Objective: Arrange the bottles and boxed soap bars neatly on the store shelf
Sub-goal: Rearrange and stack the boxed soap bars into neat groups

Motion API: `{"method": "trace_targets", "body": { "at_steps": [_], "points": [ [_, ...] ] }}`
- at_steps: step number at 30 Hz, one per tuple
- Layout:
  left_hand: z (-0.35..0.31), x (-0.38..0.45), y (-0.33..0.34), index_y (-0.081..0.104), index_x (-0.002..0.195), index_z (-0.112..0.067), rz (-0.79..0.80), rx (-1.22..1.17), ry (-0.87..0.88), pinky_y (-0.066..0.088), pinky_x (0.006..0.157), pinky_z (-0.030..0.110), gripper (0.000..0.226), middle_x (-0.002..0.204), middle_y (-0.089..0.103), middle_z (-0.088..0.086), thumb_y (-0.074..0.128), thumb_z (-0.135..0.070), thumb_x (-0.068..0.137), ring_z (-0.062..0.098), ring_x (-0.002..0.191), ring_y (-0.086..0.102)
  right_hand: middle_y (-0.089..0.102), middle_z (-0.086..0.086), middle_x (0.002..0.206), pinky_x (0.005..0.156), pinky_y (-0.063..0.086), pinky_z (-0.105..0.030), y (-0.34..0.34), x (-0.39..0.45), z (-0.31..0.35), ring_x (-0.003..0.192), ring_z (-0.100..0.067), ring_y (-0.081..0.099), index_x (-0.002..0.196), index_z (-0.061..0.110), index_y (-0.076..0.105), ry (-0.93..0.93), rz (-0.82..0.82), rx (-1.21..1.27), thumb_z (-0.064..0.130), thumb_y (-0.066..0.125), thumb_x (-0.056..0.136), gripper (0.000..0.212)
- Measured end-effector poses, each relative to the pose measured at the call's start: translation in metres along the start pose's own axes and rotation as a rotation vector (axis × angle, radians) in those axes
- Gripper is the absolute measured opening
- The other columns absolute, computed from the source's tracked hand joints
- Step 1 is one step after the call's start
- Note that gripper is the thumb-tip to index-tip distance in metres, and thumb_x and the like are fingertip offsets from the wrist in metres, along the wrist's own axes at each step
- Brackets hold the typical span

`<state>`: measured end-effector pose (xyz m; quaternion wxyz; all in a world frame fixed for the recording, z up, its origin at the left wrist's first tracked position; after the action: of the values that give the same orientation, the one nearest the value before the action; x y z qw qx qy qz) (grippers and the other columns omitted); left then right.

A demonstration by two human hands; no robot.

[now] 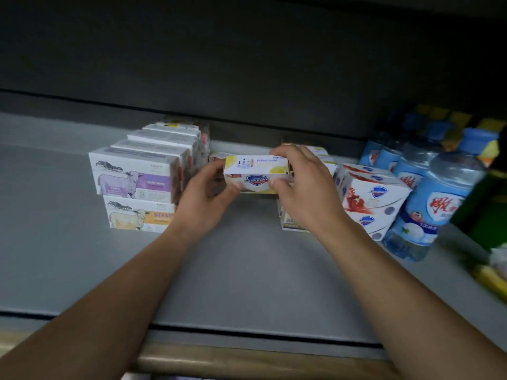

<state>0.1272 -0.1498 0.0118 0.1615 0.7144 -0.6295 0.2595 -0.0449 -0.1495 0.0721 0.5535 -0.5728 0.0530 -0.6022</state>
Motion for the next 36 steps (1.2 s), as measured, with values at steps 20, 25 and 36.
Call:
{"method": "trace_targets", "body": {
  "at_steps": [20,25,36],
  "points": [
    [-0.006,-0.004,0.004,0.067,0.077,-0.012,0.021,-0.241,-0.185,0.047,0.052,0.029,0.037,0.061,0.061,0.011,0.065,-0.049,0.076,0.023,0.052,0.056,0.066,0.02,0.081,0.082,0.057,-0.042,-0.008,-0.024,-0.038,0.077,-0.007,0.066,0.091,0.035,0.066,0.307,-0.031,0.531,0.067,0.052,0.077,0.037],
    [-0.015,-0.01,0.009,0.06,0.059,-0.018,-0.004,0.012,-0.152,0.037,0.043,0.02,0.046,0.046,0.055,0.008,0.056,-0.053,0.088,0.018,0.04,0.046,0.069,-0.001,0.059,0.043,0.048,-0.02,0.0,-0.031,-0.047,0.047,-0.009,0.065,0.082,0.022,0.071,0.582,0.219,0.471,0.076,0.034,0.083,0.066],
    [-0.015,-0.01,0.009,0.068,0.077,-0.025,-0.004,-0.053,-0.181,0.042,0.046,0.024,0.027,0.057,0.061,0.009,0.055,-0.039,0.095,0.02,0.044,0.051,0.07,-0.005,0.081,0.051,0.051,-0.025,0.007,-0.03,-0.045,0.052,-0.014,0.064,0.093,0.023,0.068,0.548,0.179,0.735,0.054,0.056,0.089,0.033]
  ]
}}
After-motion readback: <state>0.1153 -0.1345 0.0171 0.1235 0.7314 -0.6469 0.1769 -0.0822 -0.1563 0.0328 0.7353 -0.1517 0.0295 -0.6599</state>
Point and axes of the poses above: each hand's wrist, its own x-axis towards the middle knuckle, its own y-axis out of the palm, z = x × y, the point moved 6 cm from there along x, towards the middle knuckle
